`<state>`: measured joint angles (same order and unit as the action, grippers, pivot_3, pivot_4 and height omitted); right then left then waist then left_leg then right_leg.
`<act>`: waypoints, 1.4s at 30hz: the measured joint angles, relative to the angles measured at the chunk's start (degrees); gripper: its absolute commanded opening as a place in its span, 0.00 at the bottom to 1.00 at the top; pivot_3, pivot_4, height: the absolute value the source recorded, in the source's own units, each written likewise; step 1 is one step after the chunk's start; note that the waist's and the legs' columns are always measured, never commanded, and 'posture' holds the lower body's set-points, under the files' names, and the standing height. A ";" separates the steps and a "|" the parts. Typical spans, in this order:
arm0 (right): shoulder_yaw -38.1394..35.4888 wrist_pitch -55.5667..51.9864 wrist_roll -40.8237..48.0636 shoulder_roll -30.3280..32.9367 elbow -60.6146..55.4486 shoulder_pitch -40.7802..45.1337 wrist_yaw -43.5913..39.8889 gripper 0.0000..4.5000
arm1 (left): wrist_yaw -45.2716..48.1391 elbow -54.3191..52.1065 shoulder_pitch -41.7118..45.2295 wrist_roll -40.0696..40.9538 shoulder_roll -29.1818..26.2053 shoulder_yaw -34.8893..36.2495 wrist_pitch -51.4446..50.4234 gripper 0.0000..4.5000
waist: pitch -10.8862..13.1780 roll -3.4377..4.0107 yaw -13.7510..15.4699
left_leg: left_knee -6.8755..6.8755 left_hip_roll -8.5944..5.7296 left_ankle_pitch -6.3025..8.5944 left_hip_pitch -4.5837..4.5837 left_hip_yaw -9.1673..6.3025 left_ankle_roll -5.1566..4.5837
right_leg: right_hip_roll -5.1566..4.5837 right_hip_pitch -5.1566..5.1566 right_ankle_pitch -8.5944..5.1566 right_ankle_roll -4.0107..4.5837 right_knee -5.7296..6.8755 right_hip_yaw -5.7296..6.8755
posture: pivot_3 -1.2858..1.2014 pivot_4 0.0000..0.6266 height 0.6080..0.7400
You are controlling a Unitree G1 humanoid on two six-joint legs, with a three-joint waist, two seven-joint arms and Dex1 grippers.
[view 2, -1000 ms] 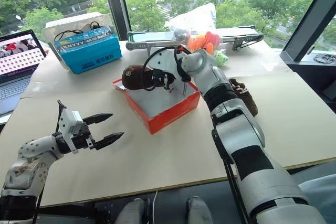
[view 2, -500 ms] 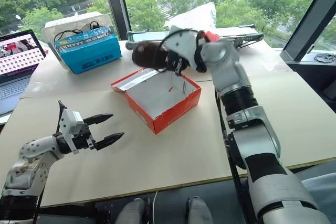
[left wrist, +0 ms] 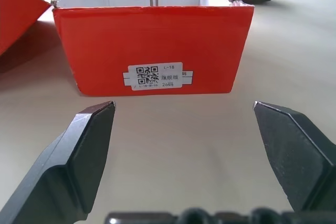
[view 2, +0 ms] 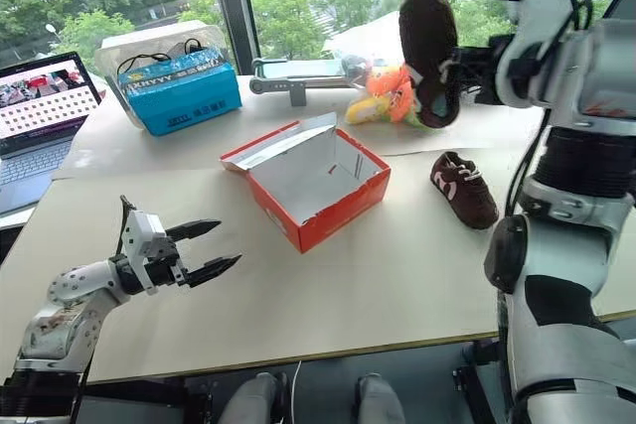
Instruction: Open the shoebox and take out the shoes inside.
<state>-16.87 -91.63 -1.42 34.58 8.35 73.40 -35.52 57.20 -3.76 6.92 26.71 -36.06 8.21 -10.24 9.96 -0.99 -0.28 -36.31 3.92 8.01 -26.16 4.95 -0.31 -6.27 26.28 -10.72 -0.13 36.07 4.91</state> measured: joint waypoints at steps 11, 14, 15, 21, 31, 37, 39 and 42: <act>-2.29 -0.44 7.48 -2.90 -0.17 -16.43 6.93 0.01 | 0.33 0.09 -0.01 -0.38 0.43 -0.72 0.50 1.00 | 0.13 0.22 -0.37 | -0.03 -0.05 -0.28 -0.03 -0.02 -0.46 | 0.05 -0.02 0.02 -0.05 0.02 -0.07 | 0.52 0.24 1.00; -2.33 -0.43 9.62 -2.79 0.50 -19.07 8.69 0.01 | 0.81 0.08 -0.33 -0.92 0.40 -0.70 1.76 1.00 | 0.13 0.22 -0.36 | -0.06 -0.07 -0.27 -0.04 -0.01 -0.45 | 0.03 -0.03 0.04 -0.08 -0.01 -0.11 | 0.52 0.24 1.00; -2.26 -0.42 10.49 -2.46 0.50 -19.12 8.87 0.01 | 1.01 0.08 -0.59 -0.99 0.33 -0.70 1.90 1.00 | 0.13 0.22 -0.37 | -0.06 -0.07 -0.27 -0.03 0.00 -0.45 | 0.03 -0.03 0.04 -0.08 0.00 -0.12 | 0.52 0.24 1.00; -1.15 -0.24 16.35 0.50 1.99 -20.26 10.65 0.01 | 1.31 0.06 -0.98 -1.88 0.33 -0.71 2.46 1.00 | 0.09 0.15 -0.39 | -0.05 -0.05 -0.27 -0.02 -0.03 -0.45 | 0.04 -0.05 0.04 -0.08 -0.03 -0.12 | 0.52 0.24 1.00; -4.76 0.45 16.09 -0.16 7.58 -20.11 16.27 0.39 | 1.24 0.03 -1.17 -1.89 0.48 -0.71 2.53 1.00 | -0.27 -0.35 -0.41 | -0.05 -0.02 -0.26 0.02 -0.03 -0.43 | 0.04 -0.10 0.02 -0.04 -0.07 -0.11 | 0.52 0.24 1.00; -3.66 2.91 16.10 -0.22 7.92 -20.40 16.89 0.47 | 1.23 0.01 -1.48 -1.89 0.48 -0.71 2.53 1.00 | -0.27 -0.35 -0.42 | -0.04 -0.02 -0.26 0.02 -0.03 -0.43 | 0.04 -0.09 0.00 -0.02 -0.07 -0.12 | 0.52 0.24 1.00; -3.13 4.01 16.11 -0.22 7.92 -20.46 16.90 0.47 | 1.22 0.01 -1.48 -1.89 0.48 -0.71 2.53 1.00 | -0.27 -0.35 -0.41 | -0.04 -0.02 -0.26 0.02 -0.03 -0.43 | 0.04 -0.09 0.00 -0.02 -0.08 -0.12 | 0.52 0.24 1.00; -0.83 6.43 16.08 -0.14 7.94 -20.50 16.80 0.47 | 1.21 0.01 -1.46 -1.88 0.51 -0.71 2.53 1.00 | -0.26 -0.35 -0.46 | -0.04 -0.02 -0.25 0.02 -0.02 -0.43 | 0.04 -0.09 -0.01 0.00 -0.08 -0.12 | 0.52 0.24 1.00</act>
<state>-17.70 -85.20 14.67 34.44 16.29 52.90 -18.72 58.41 -3.75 5.46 24.83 -35.55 7.49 -7.72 9.69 -1.34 -0.74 -36.35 3.90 7.76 -26.15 4.93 -0.73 -6.23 26.19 -10.73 -0.13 35.98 4.79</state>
